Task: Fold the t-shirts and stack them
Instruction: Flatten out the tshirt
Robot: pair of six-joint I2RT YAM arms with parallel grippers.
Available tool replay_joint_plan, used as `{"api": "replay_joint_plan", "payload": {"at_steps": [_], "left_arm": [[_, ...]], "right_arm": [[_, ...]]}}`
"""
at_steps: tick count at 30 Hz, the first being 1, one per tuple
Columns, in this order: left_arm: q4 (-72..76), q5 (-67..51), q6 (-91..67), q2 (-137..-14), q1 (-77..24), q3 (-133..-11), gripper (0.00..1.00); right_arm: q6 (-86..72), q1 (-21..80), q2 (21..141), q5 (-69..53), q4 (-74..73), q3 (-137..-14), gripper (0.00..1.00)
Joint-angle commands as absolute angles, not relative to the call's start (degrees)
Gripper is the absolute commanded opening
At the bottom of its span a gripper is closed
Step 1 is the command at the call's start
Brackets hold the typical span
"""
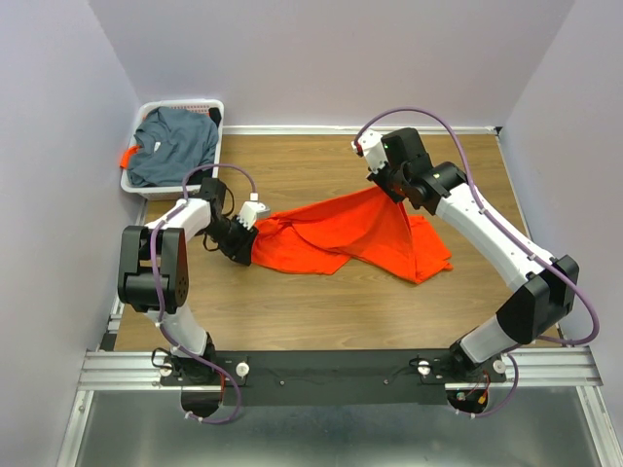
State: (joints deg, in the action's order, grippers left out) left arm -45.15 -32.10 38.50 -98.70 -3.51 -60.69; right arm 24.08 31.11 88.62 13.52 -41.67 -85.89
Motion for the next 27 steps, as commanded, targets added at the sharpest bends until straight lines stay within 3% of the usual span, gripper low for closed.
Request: {"api": "replay_joint_plan", "payload": {"at_steps": [1, 9, 12, 20, 27], "left_arm": [[-42.4, -30.8, 36.2, -98.7, -3.7, -61.0, 0.35], [-43.8, -29.2, 36.6, -97.1, -3.5, -61.3, 0.15], [-46.4, -27.5, 37.4, -94.8, -2.4, -63.0, 0.00], [-51.7, -22.2, 37.1, -90.4, 1.8, -83.2, 0.00], [-49.5, -18.6, 32.3, -91.0, 1.8, -100.1, 0.00]], "right_arm": [[24.4, 30.8, 88.9, 15.0, -40.9, -86.7, 0.01], [24.6, 30.4, 88.5, 15.1, -40.9, -86.5, 0.01], [25.2, 29.7, 88.0, 15.6, -40.9, -86.6, 0.01], [30.2, 21.7, 88.1, 15.7, -40.4, -92.4, 0.01], [34.2, 15.1, 92.2, 16.7, -38.2, -108.0, 0.00]]}}
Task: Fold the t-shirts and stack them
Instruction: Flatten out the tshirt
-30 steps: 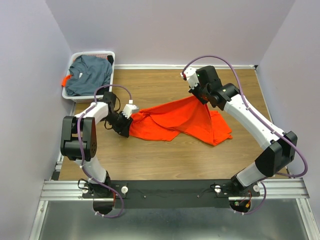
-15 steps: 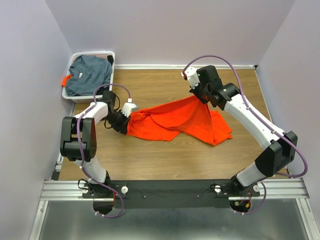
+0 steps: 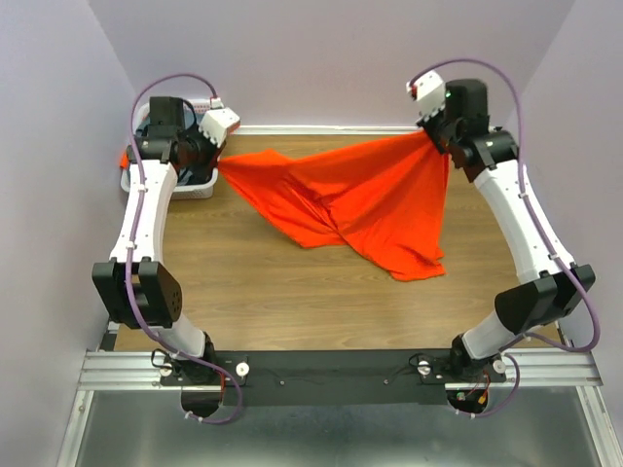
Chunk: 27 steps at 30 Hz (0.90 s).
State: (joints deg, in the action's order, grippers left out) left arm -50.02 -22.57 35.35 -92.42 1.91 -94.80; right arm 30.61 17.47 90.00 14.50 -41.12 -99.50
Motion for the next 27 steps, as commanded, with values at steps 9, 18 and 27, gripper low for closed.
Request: {"api": "replay_joint_plan", "payload": {"at_steps": [9, 18, 27], "left_arm": [[-39.6, -11.7, 26.5, -86.7, 2.5, -107.9, 0.00], [-27.3, -1.7, 24.6, -78.5, 2.5, -107.2, 0.00], [-26.8, 2.5, 29.1, -75.9, -5.1, -104.9, 0.00]], "right_arm": [[39.0, 12.7, 93.8, 20.7, -32.9, -118.6, 0.01], [45.6, 12.5, 93.3, 27.9, -19.0, -122.9, 0.00], [46.8, 12.6, 93.9, 24.9, -15.7, -124.5, 0.01]]}}
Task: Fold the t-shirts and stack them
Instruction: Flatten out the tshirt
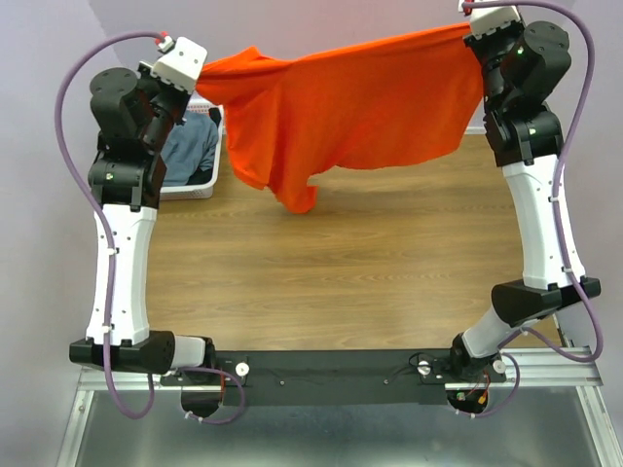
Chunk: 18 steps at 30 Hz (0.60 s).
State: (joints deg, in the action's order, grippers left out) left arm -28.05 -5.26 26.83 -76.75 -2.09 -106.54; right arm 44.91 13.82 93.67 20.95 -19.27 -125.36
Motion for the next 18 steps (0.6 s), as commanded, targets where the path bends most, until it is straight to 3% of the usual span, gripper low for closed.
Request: {"api": "replay_joint_plan", "payload": {"at_steps": [1, 9, 18], "left_arm": [[-26.2, 3.2, 28.7, -75.5, -5.5, -104.1, 0.00], [-23.0, 9.1, 24.7, -78.6, -5.1, -103.5, 0.00], [-25.4, 5.9, 19.5, -82.6, -4.4, -114.7, 0.00]], "right_arm": [[46.7, 12.7, 93.3, 24.7, -15.8, -123.2, 0.01], [46.6, 12.7, 94.6, 27.2, -14.6, -120.6, 0.00], [48.3, 12.7, 97.5, 29.2, -14.1, -128.5, 0.01]]}}
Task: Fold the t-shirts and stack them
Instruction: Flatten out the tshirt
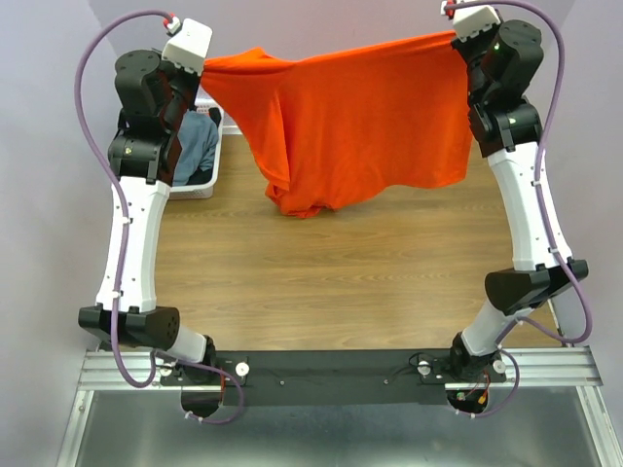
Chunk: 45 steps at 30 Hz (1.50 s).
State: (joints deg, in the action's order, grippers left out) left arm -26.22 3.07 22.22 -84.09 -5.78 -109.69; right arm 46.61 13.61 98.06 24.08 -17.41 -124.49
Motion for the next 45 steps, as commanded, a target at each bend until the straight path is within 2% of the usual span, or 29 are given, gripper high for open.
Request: {"api": "replay_joint_plan", "payload": {"at_steps": [1, 7, 15, 20, 28, 32, 37, 40, 45], "left_arm": [[-25.3, 5.8, 19.4, -82.0, -4.3, -114.7, 0.00], [-24.1, 5.4, 19.4, -71.5, -4.4, -109.3, 0.00], [-24.6, 5.4, 20.0, -52.4, -4.4, -101.0, 0.00], [-25.8, 4.9, 21.5, -42.3, -4.4, -101.2, 0.00], [-34.6, 6.5, 28.4, -38.0, -4.4, -106.4, 0.00], [-40.4, -1.4, 35.1, -34.9, -4.4, -96.7, 0.00], [-43.6, -9.0, 39.5, -31.9, -4.3, -78.9, 0.00], [-41.9, -10.9, 41.5, -32.3, -4.3, -67.7, 0.00], [-32.7, -10.5, 42.5, -40.6, -4.4, -53.4, 0.00]], "right_arm": [[48.4, 12.7, 96.3, 29.3, -14.0, -128.4, 0.00], [48.6, 12.7, 86.9, 27.6, -14.1, -120.1, 0.00], [46.1, 12.7, 66.5, 22.6, -16.0, -109.4, 0.01], [44.8, 12.7, 57.8, 17.9, -19.0, -109.6, 0.01], [47.9, 12.7, 51.7, 15.0, -21.4, -107.9, 0.01], [49.6, 12.7, 48.3, 12.2, -22.0, -97.1, 0.01], [51.1, 12.6, 44.0, 8.6, -21.9, -79.1, 0.00], [51.1, 12.7, 43.2, 6.4, -21.8, -68.1, 0.00], [51.9, 12.7, 44.7, 3.8, -16.1, -50.4, 0.00]]}}
